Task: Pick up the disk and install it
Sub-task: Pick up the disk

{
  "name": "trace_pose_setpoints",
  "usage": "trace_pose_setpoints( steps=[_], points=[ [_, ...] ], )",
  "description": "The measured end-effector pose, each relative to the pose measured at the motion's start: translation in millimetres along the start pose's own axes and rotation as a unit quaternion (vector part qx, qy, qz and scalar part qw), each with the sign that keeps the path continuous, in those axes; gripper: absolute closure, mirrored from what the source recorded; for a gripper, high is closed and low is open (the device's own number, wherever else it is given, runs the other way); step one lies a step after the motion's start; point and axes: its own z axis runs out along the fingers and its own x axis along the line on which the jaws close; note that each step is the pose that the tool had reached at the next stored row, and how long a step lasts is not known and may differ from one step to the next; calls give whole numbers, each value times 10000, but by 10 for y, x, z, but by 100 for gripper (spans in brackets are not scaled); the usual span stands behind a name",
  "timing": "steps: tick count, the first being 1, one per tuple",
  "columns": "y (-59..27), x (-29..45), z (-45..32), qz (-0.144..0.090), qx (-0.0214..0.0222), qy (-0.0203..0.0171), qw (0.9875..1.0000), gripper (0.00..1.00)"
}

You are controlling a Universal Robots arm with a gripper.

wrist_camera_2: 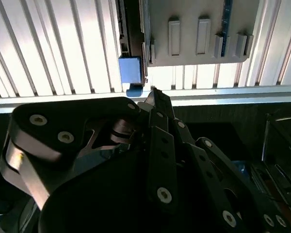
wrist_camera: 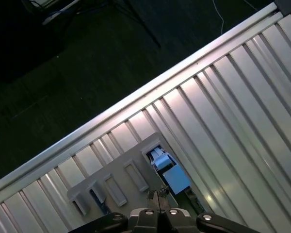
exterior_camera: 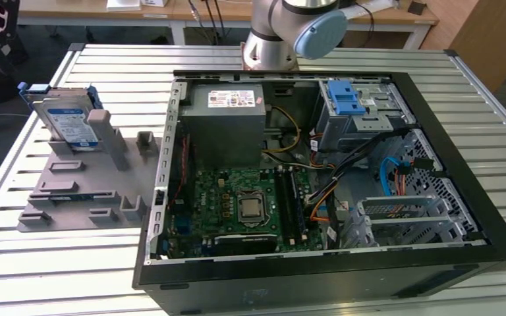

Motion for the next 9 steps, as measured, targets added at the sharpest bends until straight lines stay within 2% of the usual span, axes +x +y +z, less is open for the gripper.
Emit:
trace_pose_setpoints(
  steps=[4,9],
  points=[
    [0,0,2,-333,-8,14,9994,89],
    [0,1,2,-705,-16,30,9975,89]
  ],
)
